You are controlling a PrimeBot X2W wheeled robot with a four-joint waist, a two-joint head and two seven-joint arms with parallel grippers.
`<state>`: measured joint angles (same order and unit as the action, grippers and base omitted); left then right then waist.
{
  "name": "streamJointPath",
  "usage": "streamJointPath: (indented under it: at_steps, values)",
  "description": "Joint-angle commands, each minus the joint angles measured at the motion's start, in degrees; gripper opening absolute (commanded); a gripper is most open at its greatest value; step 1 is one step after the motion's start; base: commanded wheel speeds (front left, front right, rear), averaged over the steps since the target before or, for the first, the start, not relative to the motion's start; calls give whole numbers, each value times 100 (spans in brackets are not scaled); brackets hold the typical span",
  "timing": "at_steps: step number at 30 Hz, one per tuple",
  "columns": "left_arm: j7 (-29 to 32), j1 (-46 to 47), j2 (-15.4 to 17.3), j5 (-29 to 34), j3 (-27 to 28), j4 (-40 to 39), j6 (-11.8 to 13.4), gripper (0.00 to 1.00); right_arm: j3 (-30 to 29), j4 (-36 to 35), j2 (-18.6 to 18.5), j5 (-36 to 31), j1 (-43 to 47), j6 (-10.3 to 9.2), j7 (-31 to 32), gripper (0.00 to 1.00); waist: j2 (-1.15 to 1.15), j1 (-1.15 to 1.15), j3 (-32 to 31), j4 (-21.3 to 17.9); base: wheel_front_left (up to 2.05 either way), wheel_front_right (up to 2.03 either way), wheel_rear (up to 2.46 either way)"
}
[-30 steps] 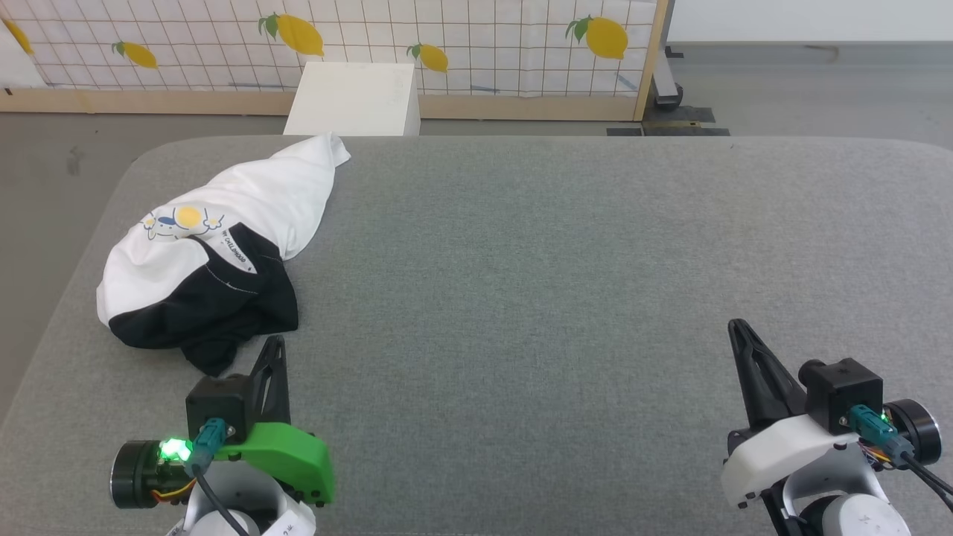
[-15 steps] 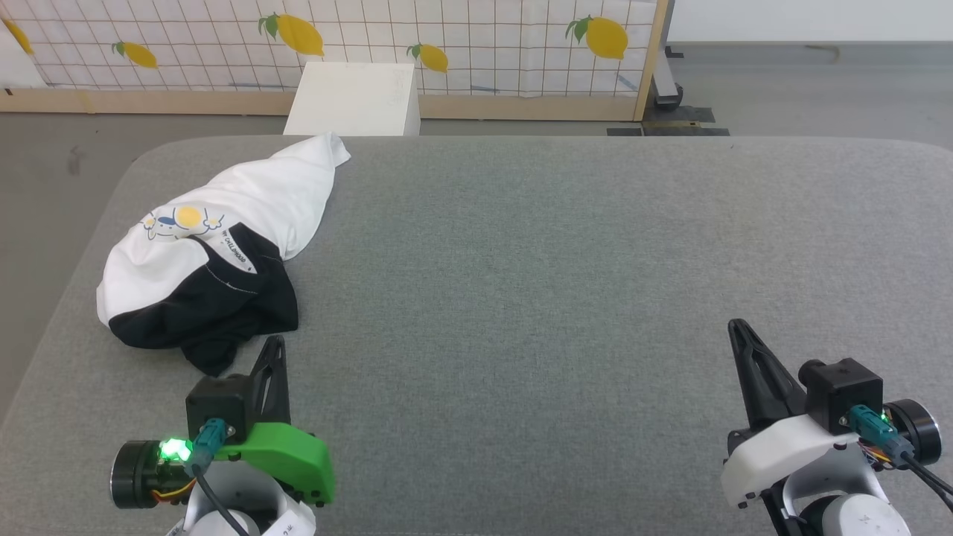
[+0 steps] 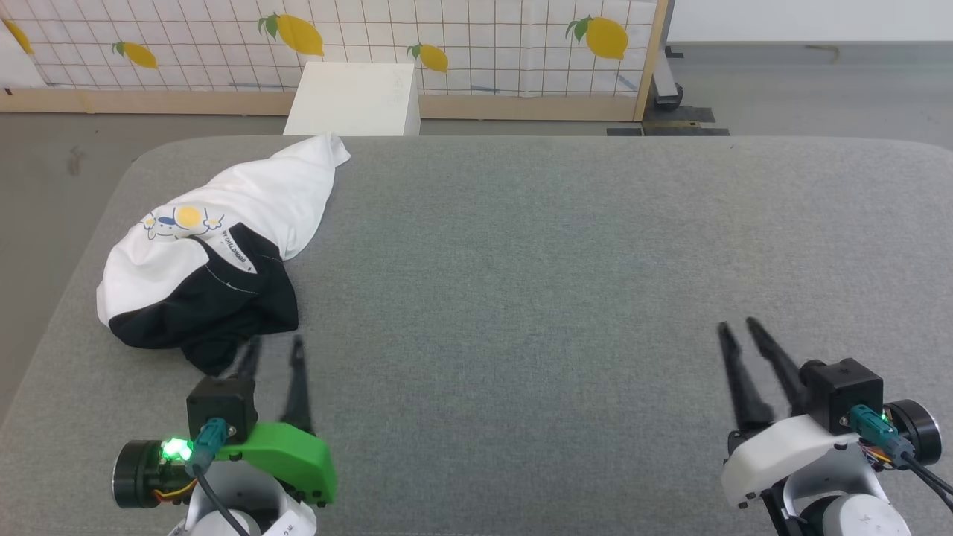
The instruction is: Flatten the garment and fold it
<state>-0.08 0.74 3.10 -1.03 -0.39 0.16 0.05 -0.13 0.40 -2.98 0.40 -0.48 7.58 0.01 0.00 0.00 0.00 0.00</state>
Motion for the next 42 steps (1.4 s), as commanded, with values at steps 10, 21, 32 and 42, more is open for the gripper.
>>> streamJointPath:
  at_steps: [10,21,32,42]
  values:
    - [-131,-30,-2,-98,-56,69,50,100,-83,103,1,186,62,-1,-132,100,0,0,6,5,0,0,0]
    - [-262,-60,-4,-191,-107,131,98,100,-162,185,2,325,119,-2,-263,100,0,0,6,-3,0,0,0]
    - [-392,-67,-6,-272,-141,213,145,100,-255,279,3,444,183,-2,-394,100,0,0,5,48,0,0,0]
    - [-509,-81,-7,-320,-68,271,183,100,-306,360,4,507,216,-3,-512,100,0,0,14,425,0,0,0]
